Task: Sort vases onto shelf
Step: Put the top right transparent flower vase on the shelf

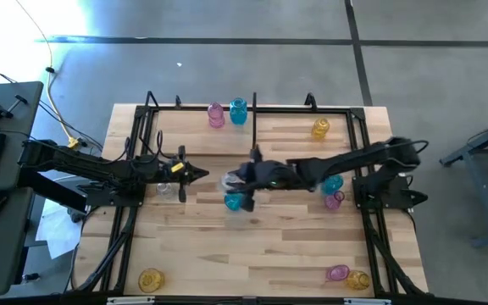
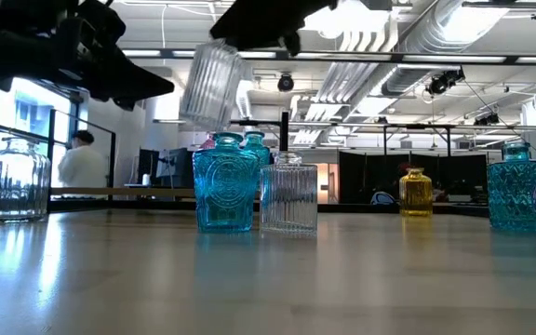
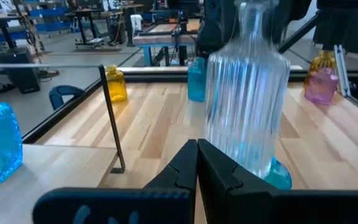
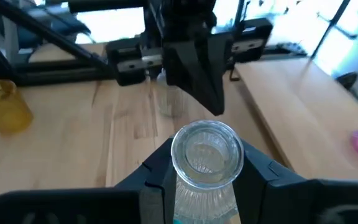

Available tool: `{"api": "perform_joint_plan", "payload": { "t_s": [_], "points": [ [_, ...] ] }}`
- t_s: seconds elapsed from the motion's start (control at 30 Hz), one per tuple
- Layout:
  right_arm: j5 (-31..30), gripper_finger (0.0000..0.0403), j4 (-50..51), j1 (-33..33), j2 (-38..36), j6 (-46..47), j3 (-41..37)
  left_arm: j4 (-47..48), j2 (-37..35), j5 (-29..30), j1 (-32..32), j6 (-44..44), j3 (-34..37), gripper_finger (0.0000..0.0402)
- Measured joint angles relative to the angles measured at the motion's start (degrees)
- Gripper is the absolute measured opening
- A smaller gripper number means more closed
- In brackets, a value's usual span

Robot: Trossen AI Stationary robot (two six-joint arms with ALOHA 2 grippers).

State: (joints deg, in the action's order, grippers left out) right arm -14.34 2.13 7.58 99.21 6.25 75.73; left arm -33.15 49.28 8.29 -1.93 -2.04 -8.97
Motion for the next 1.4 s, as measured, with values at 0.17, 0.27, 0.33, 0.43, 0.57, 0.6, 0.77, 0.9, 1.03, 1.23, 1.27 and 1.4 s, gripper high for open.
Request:
{"api": "perform_joint_plan", "payload": {
  "t_s": [0.17,0.27,0.33,0.43,0.57,0.6,0.77,0.9,1.03,1.23,1.27,1.4],
  "points": [
    [5.21,0.009,1.38,-3.47,6.41,0.35,4.93,0.59,0.0,0.0,0.0,-0.04,0.0,0.0],
    [8.17,0.009,1.53,-5.39,9.33,1.16,6.27,0.59,0.0,0.0,0.0,-0.04,0.0,0.0],
    [8.86,0.009,1.51,-6.41,10.74,1.22,6.55,0.66,0.0,0.0,0.0,-0.07,0.0,0.0],
    [9.04,0.009,1.57,-7.34,12.12,1.22,6.55,0.66,0.0,0.0,0.0,-0.07,0.0,0.0],
    [8.98,0.009,1.45,-7.68,13.22,1.2,6.55,0.61,0.0,0.0,0.0,0.31,0.0,0.0],
    [8.75,0.009,1.51,-7.73,13.42,1.21,6.55,0.61,0.0,-0.02,0.0,0.34,0.0,0.0],
    [7.97,0.009,1.08,-7.71,15.27,1.22,6.6,0.61,0.0,-0.02,0.02,1.38,0.0,0.0],
    [7.99,0.009,0.85,-7.73,16.09,1.24,6.6,0.69,0.0,-0.02,0.0,1.42,0.0,0.0],
    [7.3,0.009,1.47,-7.7,16.09,1.74,6.6,0.58,0.0,-0.02,0.0,2.44,0.0,0.0],
    [6.93,0.0111,2.51,-7.7,16.09,1.47,6.6,0.33,0.0,-0.17,0.0,2.95,0.0,0.0],
    [6.64,0.0119,2.79,-7.7,16.09,1.79,6.6,0.33,0.0,-0.22,0.01,2.95,0.0,0.0],
    [5.46,0.0152,2.43,-7.7,16.07,2.32,6.6,0.33,0.0,-0.22,0.02,2.95,0.0,0.0]
  ]
}}
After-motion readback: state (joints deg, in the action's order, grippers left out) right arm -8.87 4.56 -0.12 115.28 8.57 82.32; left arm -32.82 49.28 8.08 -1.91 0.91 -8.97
